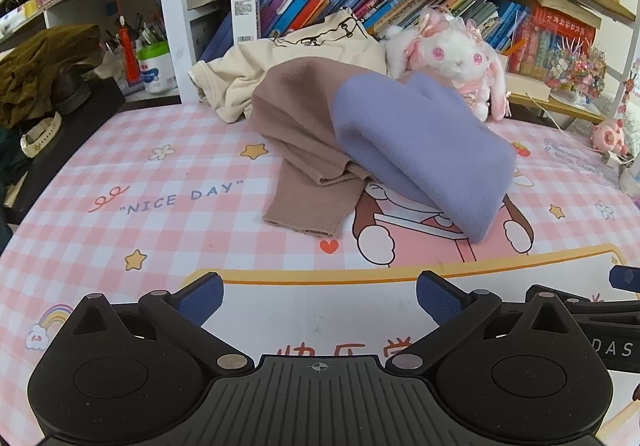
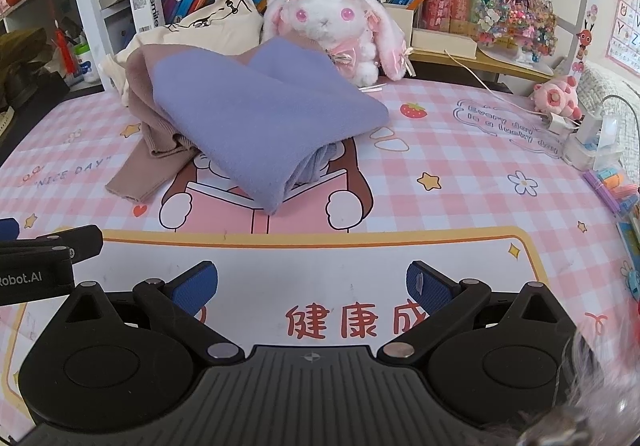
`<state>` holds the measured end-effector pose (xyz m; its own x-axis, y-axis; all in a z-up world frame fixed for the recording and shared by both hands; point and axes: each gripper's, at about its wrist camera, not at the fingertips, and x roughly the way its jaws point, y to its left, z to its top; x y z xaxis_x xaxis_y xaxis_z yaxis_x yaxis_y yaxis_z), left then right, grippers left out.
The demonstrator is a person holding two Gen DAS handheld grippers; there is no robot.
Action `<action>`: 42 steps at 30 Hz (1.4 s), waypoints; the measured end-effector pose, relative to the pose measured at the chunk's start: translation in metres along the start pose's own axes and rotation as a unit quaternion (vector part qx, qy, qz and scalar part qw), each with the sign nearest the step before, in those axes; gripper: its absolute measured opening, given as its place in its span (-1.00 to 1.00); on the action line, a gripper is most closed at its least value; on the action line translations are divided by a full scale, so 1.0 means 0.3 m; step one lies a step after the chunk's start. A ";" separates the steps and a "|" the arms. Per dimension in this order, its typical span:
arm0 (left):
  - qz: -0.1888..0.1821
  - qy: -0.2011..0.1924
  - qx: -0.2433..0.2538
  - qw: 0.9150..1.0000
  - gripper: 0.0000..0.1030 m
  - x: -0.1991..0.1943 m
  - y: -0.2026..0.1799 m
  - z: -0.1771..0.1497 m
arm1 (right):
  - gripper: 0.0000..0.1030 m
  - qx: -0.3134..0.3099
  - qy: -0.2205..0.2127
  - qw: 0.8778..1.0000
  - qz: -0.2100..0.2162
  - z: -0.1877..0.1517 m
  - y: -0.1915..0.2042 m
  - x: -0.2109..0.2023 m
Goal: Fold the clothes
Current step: 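Approach the crumpled lavender-and-mauve sweater with both grippers open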
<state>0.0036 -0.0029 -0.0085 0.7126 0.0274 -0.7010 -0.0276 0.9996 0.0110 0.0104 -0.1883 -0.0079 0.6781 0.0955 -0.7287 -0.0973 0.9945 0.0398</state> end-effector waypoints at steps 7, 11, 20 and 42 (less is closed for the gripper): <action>-0.011 -0.011 0.000 1.000 1.00 0.005 0.012 0.022 | 0.98 0.003 0.001 1.000 -0.004 0.000 -0.006 0.004; -0.016 -0.010 -0.001 1.000 1.00 0.008 0.013 0.021 | 0.98 0.005 0.004 1.000 -0.004 0.001 -0.009 0.008; -0.026 -0.003 0.002 1.000 1.00 0.013 0.013 0.020 | 0.98 0.008 0.006 1.000 -0.005 0.000 -0.008 0.013; -0.032 0.006 0.009 0.999 1.00 0.023 0.009 0.017 | 0.98 0.016 0.011 1.000 0.003 -0.003 -0.015 0.027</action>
<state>0.0121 0.0001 -0.0096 0.7034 -0.0369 -0.7099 0.0314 0.9993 -0.0209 0.0157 -0.1921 -0.0145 0.6609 0.1003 -0.7437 -0.0771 0.9949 0.0657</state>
